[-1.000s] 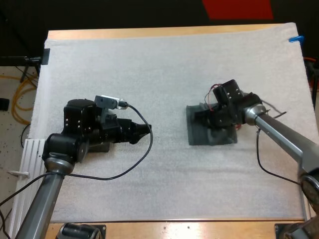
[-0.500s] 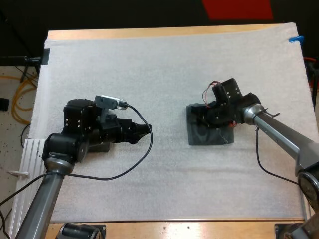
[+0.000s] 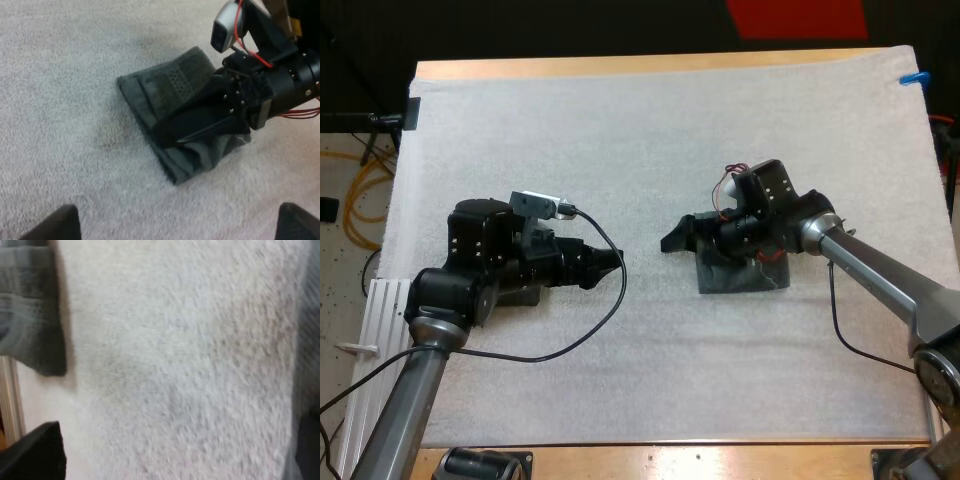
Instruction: Pick towel from pile fold and stack
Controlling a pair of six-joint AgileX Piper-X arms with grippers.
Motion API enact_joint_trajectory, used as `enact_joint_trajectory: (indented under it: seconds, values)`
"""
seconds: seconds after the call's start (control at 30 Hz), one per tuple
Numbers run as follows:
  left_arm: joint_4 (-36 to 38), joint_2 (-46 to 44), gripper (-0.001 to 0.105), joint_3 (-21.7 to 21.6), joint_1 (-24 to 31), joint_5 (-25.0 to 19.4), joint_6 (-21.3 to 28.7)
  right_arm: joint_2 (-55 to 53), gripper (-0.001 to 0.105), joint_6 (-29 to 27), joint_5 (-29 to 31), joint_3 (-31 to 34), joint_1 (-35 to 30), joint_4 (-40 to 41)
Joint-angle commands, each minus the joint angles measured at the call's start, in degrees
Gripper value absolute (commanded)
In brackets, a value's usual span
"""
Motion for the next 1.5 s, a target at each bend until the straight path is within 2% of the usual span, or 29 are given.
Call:
enact_joint_trajectory:
  seconds: [0.0, 0.13, 0.3, 0.33, 0.4, 0.53, 0.6, 0.7, 0.9, 1.0, 1.13, 1.27, 1.47]
  values:
    - [-0.6, -0.3, 0.075, -0.3, 0.0, -0.8, 0.2, -1.3, 0.09, -1.3, -0.8, -0.5, -0.1, -0.8]
    - [-0.6, -0.3, 0.075, -0.3, 0.0, -1.6, 0.0, -5.0, 0.09, -6.9, 0.6, -0.5, -0.2, 0.5]
    - [-0.6, -0.3, 0.075, -0.3, -0.5, -2.7, -3.1, -14.9, 0.09, -15.6, 13.6, -0.5, -0.2, 7.6]
    - [-0.6, -0.3, 0.075, -0.3, -0.7, -3.2, -3.3, -15.8, 0.09, -16.8, 14.7, -0.5, -0.2, 8.4]
    - [-1.1, -0.3, 0.075, -0.3, -2.2, -5.3, -3.8, -21.0, 0.09, -21.0, 20.6, -0.5, -0.2, 13.1]
    - [-3.9, 0.0, 0.075, -0.3, -6.5, -11.0, -6.4, -28.5, 0.09, -25.1, 27.3, -0.5, -0.2, 20.1]
    - [-8.1, 1.2, 0.075, -0.3, -9.7, -14.5, -9.8, -33.2, 0.09, -26.5, 32.9, -0.5, -0.2, 23.5]
    - [-14.6, 4.8, 0.075, -0.3, -12.9, -18.0, -14.5, -37.9, 0.09, -27.0, 38.1, -0.5, -0.2, 25.5]
    - [-24.0, 14.8, 0.075, -0.3, -15.6, -17.8, -24.7, -45.5, 0.09, -26.8, 40.1, -0.5, -0.2, 29.8]
    - [-27.5, 20.9, 0.075, -0.9, -16.1, -16.5, -27.7, -48.8, 0.09, -26.8, 40.1, 0.1, -0.2, 31.7]
    - [-27.6, 28.3, 0.075, -4.0, -16.5, -13.7, -28.7, -52.7, 0.09, -26.8, 40.2, 3.0, -0.2, 32.1]
    - [-27.4, 35.1, 0.075, -9.0, -16.5, -9.4, -30.1, -56.4, 0.09, -26.7, 40.2, 7.2, -0.2, 32.7]
    - [-19.5, 42.5, 0.075, -15.4, -17.7, -9.2, -30.3, -59.7, 0.09, -24.0, 40.2, 11.1, -0.2, 32.4]
